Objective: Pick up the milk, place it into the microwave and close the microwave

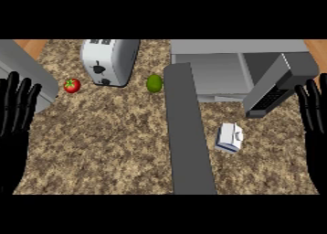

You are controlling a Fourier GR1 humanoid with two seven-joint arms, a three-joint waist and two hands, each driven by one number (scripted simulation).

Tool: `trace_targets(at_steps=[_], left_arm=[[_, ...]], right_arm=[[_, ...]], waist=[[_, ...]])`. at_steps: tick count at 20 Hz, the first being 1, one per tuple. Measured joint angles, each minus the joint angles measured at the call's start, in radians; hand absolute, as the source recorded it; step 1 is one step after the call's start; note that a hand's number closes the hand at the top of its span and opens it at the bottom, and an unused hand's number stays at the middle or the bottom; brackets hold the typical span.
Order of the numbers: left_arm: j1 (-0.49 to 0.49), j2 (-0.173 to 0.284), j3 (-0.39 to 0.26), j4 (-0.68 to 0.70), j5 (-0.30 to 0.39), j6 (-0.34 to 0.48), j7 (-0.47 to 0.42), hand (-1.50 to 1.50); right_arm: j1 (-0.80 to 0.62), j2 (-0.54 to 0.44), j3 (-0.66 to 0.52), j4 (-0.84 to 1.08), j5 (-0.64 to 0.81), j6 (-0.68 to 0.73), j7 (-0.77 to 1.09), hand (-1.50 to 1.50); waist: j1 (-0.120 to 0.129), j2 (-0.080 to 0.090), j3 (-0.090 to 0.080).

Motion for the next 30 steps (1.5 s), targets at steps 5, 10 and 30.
trace_targets(at_steps=[5, 10, 30], left_arm=[[-0.043, -0.018, 0.01, 0.054, 0.0, 0.01, -0.023, -1.5], [-0.015, -0.031, 0.066, 0.079, 0.076, 0.013, 0.004, -1.5], [0.309, -0.029, 0.188, -0.125, 0.262, -0.155, -0.012, -1.5]], right_arm=[[-0.049, 0.04, 0.115, 0.023, 0.12, -0.096, -0.01, -1.5], [-0.103, 0.054, 0.261, 0.066, 0.224, -0.186, 0.063, -1.5], [0.089, 0.053, 0.428, 0.075, 0.377, -0.356, 0.082, -1.5]], waist=[[0.014, 0.009, -0.007], [0.023, 0.012, -0.009], [0.022, 0.01, -0.009]])
